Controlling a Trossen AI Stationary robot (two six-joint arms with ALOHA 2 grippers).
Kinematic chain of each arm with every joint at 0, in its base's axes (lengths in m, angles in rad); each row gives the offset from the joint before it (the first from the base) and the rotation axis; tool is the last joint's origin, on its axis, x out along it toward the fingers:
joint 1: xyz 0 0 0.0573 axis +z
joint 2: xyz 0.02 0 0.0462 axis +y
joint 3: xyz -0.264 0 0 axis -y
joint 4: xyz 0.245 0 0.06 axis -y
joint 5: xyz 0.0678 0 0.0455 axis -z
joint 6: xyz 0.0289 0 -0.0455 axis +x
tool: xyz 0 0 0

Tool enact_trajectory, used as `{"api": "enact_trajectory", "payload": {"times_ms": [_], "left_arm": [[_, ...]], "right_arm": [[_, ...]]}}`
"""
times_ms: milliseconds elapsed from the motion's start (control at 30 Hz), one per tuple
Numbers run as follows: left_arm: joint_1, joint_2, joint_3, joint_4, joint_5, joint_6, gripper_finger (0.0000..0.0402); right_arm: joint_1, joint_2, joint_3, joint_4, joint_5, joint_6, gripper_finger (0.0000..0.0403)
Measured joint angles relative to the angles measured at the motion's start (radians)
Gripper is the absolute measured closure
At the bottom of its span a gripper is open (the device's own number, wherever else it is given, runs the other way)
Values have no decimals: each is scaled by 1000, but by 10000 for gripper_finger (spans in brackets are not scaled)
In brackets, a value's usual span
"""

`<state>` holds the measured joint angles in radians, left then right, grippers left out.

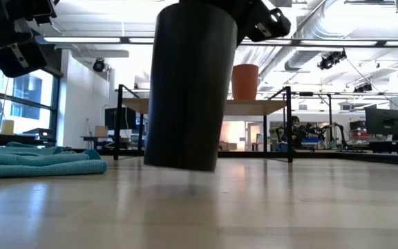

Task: Stack small to large cups/mugs on shelf
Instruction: Put the black cup on the shelf

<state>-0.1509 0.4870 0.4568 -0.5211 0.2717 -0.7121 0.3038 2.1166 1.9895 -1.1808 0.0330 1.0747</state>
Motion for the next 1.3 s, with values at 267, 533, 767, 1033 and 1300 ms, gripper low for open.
{"api": "enact_trajectory", "payload": {"times_ms": [267, 533, 767, 1033, 1300], "left_arm": [[0, 0, 0, -43, -15, 0, 346], [0, 1, 0, -52, -55, -2, 346], [-1, 1, 0, -53, -95, -38, 346], [0, 1, 0, -54, -199, -89, 346], [0, 2, 0, -57, -268, -83, 346]], "right_arm": [[-69, 0, 166, -206, 20, -77, 402], [-197, -10, 370, -383, 69, -201, 403], [-354, -72, 340, -386, 42, -321, 403], [-529, -77, 340, -379, -19, -496, 403], [-627, -86, 366, -280, -44, -584, 403]]}}
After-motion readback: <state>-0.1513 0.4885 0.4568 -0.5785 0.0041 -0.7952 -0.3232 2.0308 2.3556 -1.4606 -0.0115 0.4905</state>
